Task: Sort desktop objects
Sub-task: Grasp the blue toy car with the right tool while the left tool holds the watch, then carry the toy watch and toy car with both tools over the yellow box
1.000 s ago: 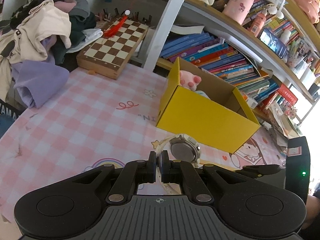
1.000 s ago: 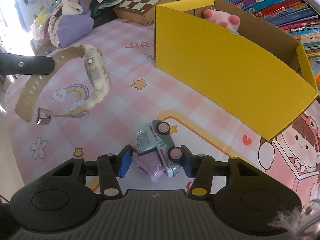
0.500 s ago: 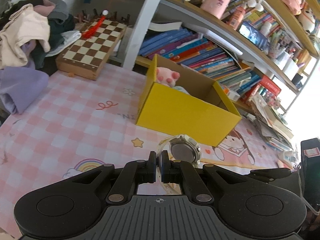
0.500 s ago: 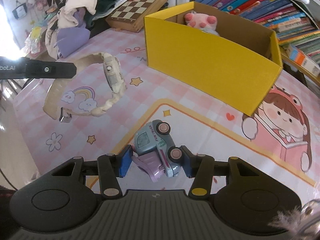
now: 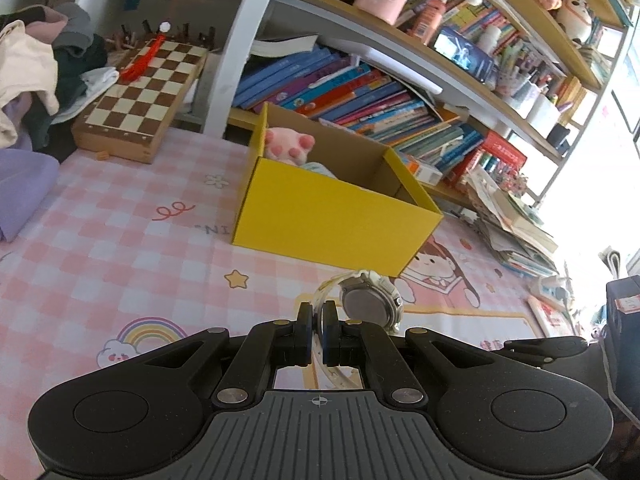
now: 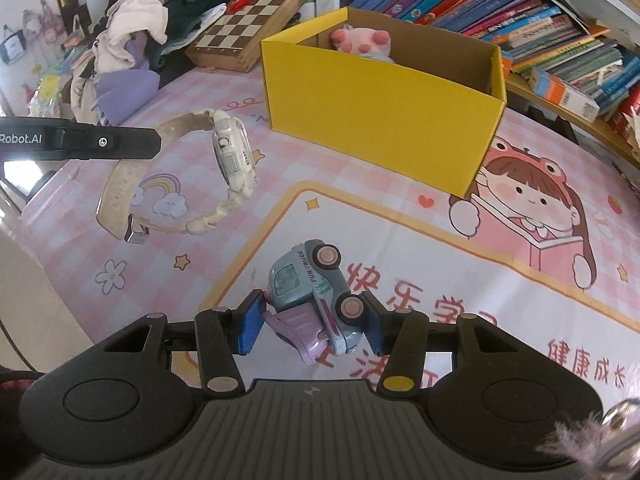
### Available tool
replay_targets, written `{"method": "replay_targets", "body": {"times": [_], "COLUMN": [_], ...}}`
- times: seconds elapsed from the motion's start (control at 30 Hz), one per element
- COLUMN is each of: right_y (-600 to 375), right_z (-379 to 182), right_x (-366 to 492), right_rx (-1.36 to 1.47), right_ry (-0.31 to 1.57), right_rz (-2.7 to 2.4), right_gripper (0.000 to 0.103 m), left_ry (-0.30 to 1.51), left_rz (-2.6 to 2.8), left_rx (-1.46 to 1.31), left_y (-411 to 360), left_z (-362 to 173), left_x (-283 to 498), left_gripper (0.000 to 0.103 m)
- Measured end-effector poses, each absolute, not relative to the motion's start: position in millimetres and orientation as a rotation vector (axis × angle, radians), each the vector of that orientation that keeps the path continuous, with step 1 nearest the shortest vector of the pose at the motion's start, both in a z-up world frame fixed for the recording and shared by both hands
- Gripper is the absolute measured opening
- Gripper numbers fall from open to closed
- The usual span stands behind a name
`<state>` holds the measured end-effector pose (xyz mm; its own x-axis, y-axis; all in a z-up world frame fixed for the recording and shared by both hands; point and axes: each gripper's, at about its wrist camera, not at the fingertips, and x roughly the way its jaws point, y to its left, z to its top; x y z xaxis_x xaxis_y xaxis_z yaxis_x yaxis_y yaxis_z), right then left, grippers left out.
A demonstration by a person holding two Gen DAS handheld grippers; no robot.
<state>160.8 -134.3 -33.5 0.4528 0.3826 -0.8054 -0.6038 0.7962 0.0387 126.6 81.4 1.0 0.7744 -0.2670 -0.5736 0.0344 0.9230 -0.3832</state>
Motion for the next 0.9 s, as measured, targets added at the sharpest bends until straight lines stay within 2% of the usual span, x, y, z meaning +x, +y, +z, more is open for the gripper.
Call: {"method": "replay_targets", "body": {"times": [0.9], "right_y": [-169], "right_z": [-29], "right_x": [153], "right_rx": [-0.219], "right_ry": [0.932], "right_rz": [0.546], "right_gripper": [0.048], "left_ry": [0.649], "left_rz": [-0.262], "left_rx": [-0.367], "left_y": [57], "left_z": [18], "left_x": [144], "left_gripper": [0.003]}}
